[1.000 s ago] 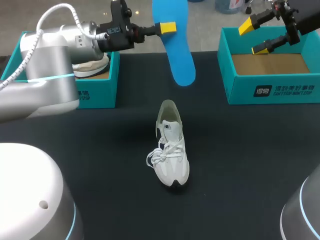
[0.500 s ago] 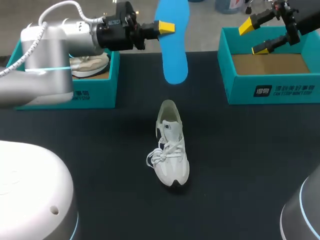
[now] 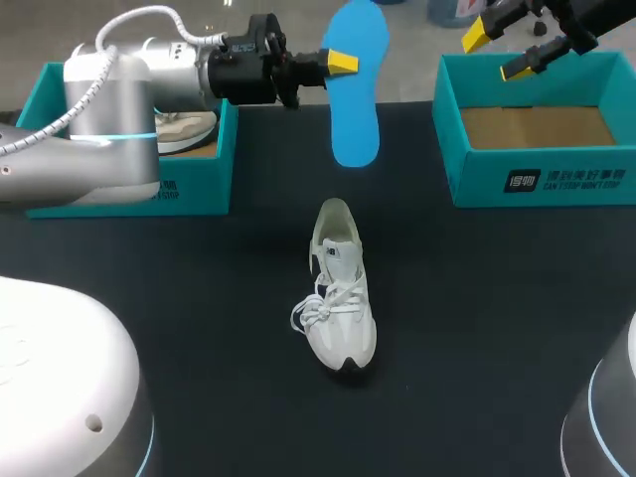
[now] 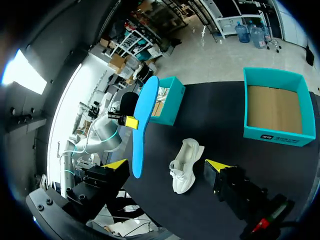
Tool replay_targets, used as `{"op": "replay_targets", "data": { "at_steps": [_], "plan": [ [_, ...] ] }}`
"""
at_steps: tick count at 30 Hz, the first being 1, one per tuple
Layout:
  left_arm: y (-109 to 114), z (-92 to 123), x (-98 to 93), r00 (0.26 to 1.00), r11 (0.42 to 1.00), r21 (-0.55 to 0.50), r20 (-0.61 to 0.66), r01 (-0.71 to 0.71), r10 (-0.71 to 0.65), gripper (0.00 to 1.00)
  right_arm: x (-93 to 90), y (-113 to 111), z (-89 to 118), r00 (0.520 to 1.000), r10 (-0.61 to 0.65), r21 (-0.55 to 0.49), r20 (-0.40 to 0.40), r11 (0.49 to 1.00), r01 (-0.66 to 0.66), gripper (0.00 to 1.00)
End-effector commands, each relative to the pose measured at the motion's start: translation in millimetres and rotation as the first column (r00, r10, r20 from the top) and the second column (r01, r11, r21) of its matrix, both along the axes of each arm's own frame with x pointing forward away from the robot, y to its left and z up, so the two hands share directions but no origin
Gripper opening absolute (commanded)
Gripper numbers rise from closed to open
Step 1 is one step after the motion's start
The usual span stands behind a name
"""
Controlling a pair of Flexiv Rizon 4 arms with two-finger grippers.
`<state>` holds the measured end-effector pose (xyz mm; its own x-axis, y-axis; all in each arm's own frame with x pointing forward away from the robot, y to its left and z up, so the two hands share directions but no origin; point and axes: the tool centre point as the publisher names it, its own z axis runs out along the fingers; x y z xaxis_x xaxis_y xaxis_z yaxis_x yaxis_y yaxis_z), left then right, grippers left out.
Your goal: Take the shoe out of the shoebox, open the shoe tongue, remove and reinsert the insole, then place the shoe into the shoebox
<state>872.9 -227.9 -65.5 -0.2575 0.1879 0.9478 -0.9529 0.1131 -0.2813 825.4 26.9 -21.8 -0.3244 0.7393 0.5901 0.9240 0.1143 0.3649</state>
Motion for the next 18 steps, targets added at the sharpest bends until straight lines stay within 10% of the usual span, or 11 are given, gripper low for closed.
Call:
{"op": "replay_targets", "data": {
  "at_steps": [1, 18],
  "plan": [
    [-6, -1, -4.8, 0.999, 1.000, 0.010, -0.026, -0.028, 0.028, 0.00, -2.6, 19, 17, 0.998, -0.050, -0.208, 0.035, 0.977, 0.056, 1.00],
    [-17, -7, -4.4, 0.986, 0.995, -0.004, -0.129, -0.105, 0.103, 0.00, -3.8, 42, 28, 0.998, -0.046, -0.469, 0.045, 0.881, 0.062, 1.00]
  ]
}}
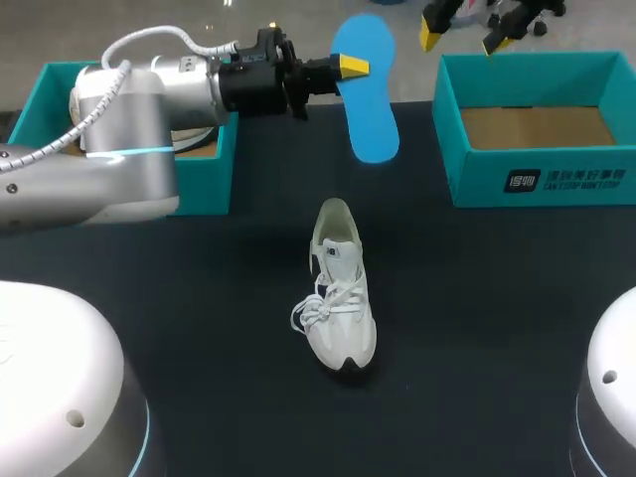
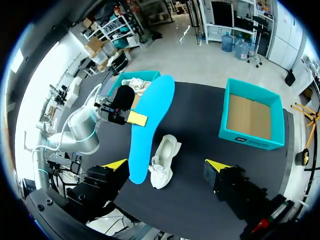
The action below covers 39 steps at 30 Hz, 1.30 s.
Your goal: Take the shoe out of the shoebox, open the shoe tongue, remove and reinsert the insole, then place the shoe into the shoebox
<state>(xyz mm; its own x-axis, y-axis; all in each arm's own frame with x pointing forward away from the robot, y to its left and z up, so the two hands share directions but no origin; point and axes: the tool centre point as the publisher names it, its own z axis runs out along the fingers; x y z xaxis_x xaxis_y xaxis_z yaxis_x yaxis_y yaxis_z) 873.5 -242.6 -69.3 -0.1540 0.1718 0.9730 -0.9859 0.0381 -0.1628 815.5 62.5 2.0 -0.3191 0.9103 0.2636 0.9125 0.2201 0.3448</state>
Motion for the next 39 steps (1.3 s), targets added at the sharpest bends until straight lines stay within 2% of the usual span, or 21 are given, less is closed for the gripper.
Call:
{"op": "replay_targets", "data": {
  "at_steps": [1, 7, 8, 11, 17, 21, 30, 35, 39],
  "plan": [
    [-3, -4, -5.3, 1.000, 1.000, -0.011, -0.011, -0.029, 0.029, 0.00, 6.0, 6, 4, 0.999, -0.031, -0.116, -0.008, 0.993, 0.030, 1.00],
    [-7, -7, -5.6, 0.999, 1.000, -0.018, -0.033, -0.020, 0.020, 0.00, 6.0, 6, 4, 0.999, -0.031, -0.116, -0.008, 0.993, 0.030, 1.00],
    [-7, -7, -4.8, 0.999, 1.000, -0.020, -0.038, -0.019, 0.018, 0.00, 4.2, 13, 4, 0.999, -0.047, -0.169, -0.004, 0.985, 0.046, 1.00],
    [-8, -7, -2.9, 0.999, 0.999, -0.027, -0.050, -0.017, 0.016, 0.00, 0.3, 35, 4, 0.997, -0.071, -0.202, 0.003, 0.977, 0.070, 1.00],
    [-11, -11, -2.4, 0.998, 1.000, -0.020, -0.064, -0.019, 0.018, 0.00, 0.7, 63, 1, 0.989, -0.148, -0.238, -0.002, 0.961, 0.143, 1.00],
    [-14, -12, -2.9, 0.998, 1.000, -0.018, -0.066, -0.018, 0.017, 0.00, 4.6, 74, 0, 0.990, -0.142, -0.229, -0.015, 0.964, 0.135, 1.00],
    [-15, -14, -4.4, 0.998, 1.000, -0.016, -0.068, -0.013, 0.012, 0.00, 15.5, 80, -5, 0.966, -0.258, -0.269, -0.032, 0.933, 0.240, 1.00],
    [-14, -13, -4.4, 0.998, 1.000, -0.020, -0.065, -0.010, 0.009, 0.00, 18.4, 81, -10, 0.943, -0.331, -0.244, -0.021, 0.917, 0.316, 1.00],
    [-14, -13, -4.4, 0.998, 1.000, -0.020, -0.066, -0.004, 0.002, 0.00, 19.1, 82, -11, 0.949, -0.315, -0.240, -0.022, 0.923, 0.301, 1.00]
  ]
}}
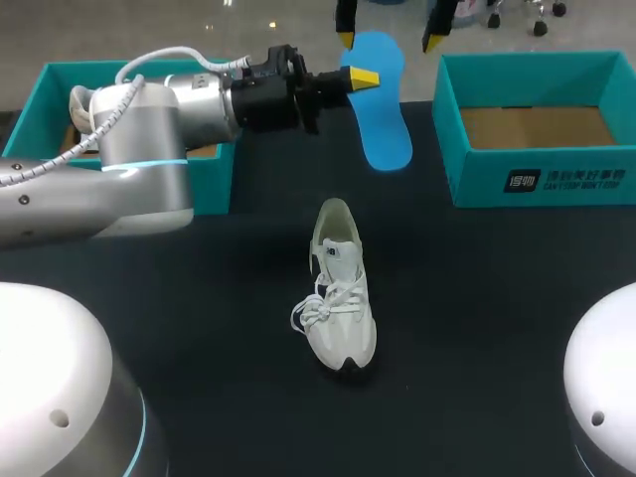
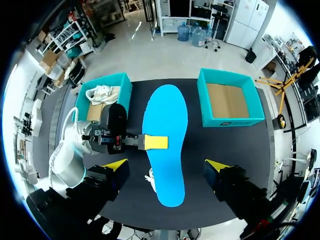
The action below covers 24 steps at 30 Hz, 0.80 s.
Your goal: Take the shoe out of the shoebox, open the shoe tongue, remove and reinsert the insole, then place the shoe into the shoebox
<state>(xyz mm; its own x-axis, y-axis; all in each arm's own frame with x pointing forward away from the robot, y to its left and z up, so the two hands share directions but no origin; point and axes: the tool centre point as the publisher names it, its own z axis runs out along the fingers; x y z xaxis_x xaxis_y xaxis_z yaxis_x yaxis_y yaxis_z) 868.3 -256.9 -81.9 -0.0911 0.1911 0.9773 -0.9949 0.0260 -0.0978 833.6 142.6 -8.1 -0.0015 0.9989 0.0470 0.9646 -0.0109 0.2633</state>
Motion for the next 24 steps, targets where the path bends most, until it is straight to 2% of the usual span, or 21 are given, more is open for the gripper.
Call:
{"op": "replay_targets", "data": {
  "at_steps": [1, 9, 17, 19, 24],
  "plan": [
    [1, -1, 1.3, 1.000, 1.000, 0.001, -0.001, 0.008, -0.008, 0.00, 1.1, 2, 0, 1.000, 0.002, -0.002, -0.002, 1.000, -0.002, 1.00],
    [1, -4, 7.6, 1.000, 1.000, 0.012, -0.015, 0.026, -0.025, 0.00, 1.1, 2, 0, 1.000, 0.002, -0.002, -0.002, 1.000, -0.002, 1.00],
    [-8, -8, 13.9, 0.999, 0.998, 0.029, -0.024, 0.050, -0.049, 0.00, 1.1, 2, 0, 1.000, 0.002, -0.002, -0.002, 1.000, -0.002, 1.00],
    [-10, -9, 13.3, 0.998, 0.998, 0.033, -0.025, 0.054, -0.053, 0.00, 0.4, 6, -4, 1.000, 0.002, 0.006, -0.027, 1.000, -0.002, 1.00],
    [-10, -6, 7.2, 0.998, 0.997, 0.038, -0.014, 0.064, -0.063, 0.00, 7.2, 3, -6, 0.998, -0.027, 0.101, -0.064, 0.994, 0.033, 1.00]
  ]
}}
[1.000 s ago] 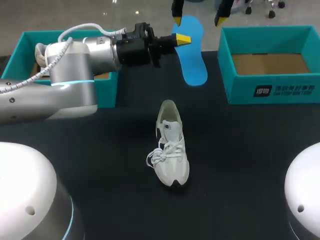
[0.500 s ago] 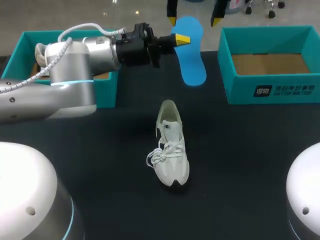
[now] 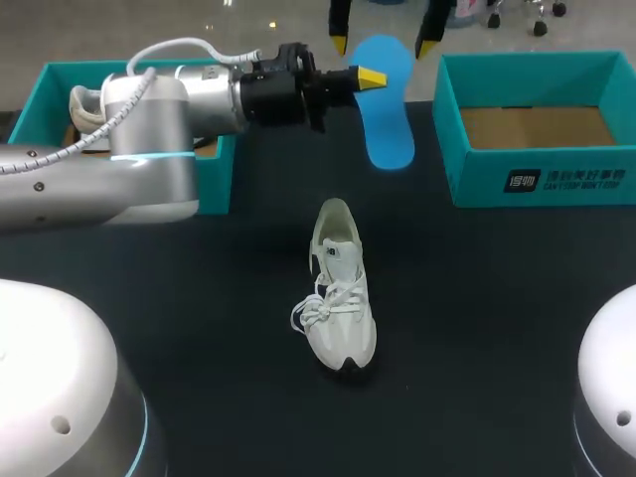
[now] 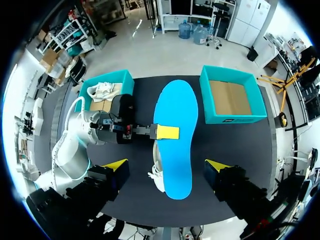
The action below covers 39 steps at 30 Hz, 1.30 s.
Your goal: Take the shoe out of the shoebox, open the shoe tongue, remove and reinsert the insole, then place the shoe into the shoebox
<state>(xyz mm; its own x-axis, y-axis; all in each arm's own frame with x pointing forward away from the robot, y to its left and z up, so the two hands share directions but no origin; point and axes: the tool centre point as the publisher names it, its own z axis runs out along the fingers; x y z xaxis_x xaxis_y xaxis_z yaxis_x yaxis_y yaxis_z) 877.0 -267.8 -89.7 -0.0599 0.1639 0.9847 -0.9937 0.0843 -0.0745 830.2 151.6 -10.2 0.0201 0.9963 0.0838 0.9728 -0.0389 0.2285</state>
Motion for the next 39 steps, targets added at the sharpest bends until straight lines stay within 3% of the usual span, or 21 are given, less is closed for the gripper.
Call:
{"op": "replay_targets", "data": {
  "at_steps": [1, 9, 16, 20, 34, 39],
  "plan": [
    [1, 4, -3.0, 1.000, 1.000, 0.007, 0.013, 0.008, -0.008, 0.00, 12.3, -9, -4, 0.999, -0.017, 0.109, -0.039, 0.994, 0.021, 1.00],
    [12, 7, -10.2, 0.999, 1.000, 0.010, 0.034, -0.002, 0.002, 0.00, 21.4, -28, -3, 0.999, -0.037, 0.370, -0.037, 0.928, 0.048, 1.00],
    [16, 8, -13.9, 0.999, 1.000, -0.002, 0.032, -0.009, 0.009, 0.00, 20.7, -37, -4, 1.000, -0.013, 0.517, 0.020, 0.856, 0.001, 1.00],
    [16, 9, -15.2, 0.999, 1.000, -0.004, 0.037, -0.009, 0.009, 0.00, 17.8, -40, -8, 0.998, 0.046, 0.531, 0.041, 0.845, -0.060, 1.00],
    [19, 15, -23.3, 0.999, 1.000, -0.019, 0.051, 0.002, -0.001, 0.00, 17.8, -40, -8, 0.998, 0.046, 0.531, 0.041, 0.845, -0.060, 1.00],
    [24, 20, -25.7, 0.998, 0.999, -0.041, 0.053, 0.016, -0.014, 0.00, 18.4, -53, -29, 0.998, -0.024, 0.746, 0.057, 0.665, -0.027, 1.00]
  ]
}}
